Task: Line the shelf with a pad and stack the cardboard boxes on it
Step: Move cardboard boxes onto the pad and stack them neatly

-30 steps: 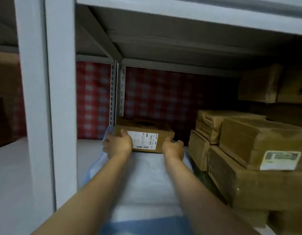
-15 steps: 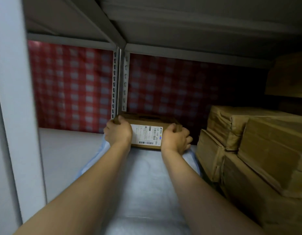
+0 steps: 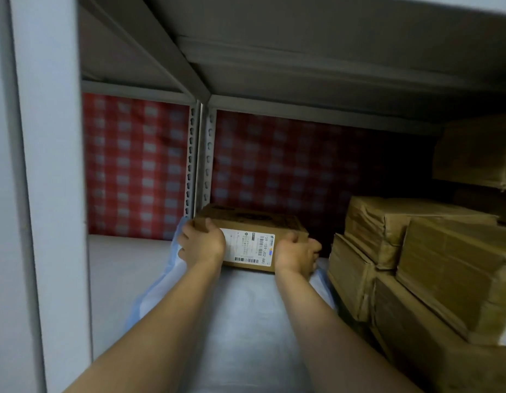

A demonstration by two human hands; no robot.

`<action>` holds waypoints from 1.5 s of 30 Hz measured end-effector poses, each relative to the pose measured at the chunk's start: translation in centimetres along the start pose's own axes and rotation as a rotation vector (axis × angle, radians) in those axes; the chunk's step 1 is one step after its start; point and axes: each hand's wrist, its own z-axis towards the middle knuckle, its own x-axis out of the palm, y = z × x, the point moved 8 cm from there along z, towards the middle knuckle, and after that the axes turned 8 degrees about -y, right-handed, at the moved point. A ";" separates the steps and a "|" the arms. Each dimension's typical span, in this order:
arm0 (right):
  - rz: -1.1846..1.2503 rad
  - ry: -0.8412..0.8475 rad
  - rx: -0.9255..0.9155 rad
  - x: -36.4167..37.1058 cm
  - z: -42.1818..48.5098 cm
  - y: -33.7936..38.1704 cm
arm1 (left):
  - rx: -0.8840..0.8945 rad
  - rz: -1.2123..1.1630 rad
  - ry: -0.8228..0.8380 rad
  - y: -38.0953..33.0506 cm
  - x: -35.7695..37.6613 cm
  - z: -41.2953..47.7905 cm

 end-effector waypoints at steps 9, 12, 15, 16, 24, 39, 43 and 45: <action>-0.196 0.110 0.048 -0.3 -1.1 0.4 | -0.018 0.000 -0.030 0.0 -0.8 -1.4; -0.241 0.160 0.069 -0.9 -1.6 0.2 | -0.005 -0.006 -0.028 -0.3 -1.1 -1.8; -0.267 0.186 0.068 -1.7 -2.1 0.0 | 0.006 -0.015 -0.005 -0.6 -1.3 -2.5; -0.273 0.189 0.066 -1.9 -2.1 -0.1 | 0.006 -0.010 0.006 -0.6 -1.3 -2.7; -0.093 0.075 0.076 -4.4 -1.1 -0.7 | -0.059 -0.028 0.006 0.8 -2.3 -2.3; -0.034 0.059 -0.039 -0.3 0.3 0.3 | -0.001 -0.029 -0.060 0.7 -1.2 -0.2; -0.092 0.010 -0.030 -0.5 0.2 0.7 | -0.051 -0.002 -0.083 0.6 -1.3 -0.7; -0.123 0.019 -0.009 -0.5 0.1 0.6 | -0.077 -0.001 -0.085 0.8 -1.3 -0.9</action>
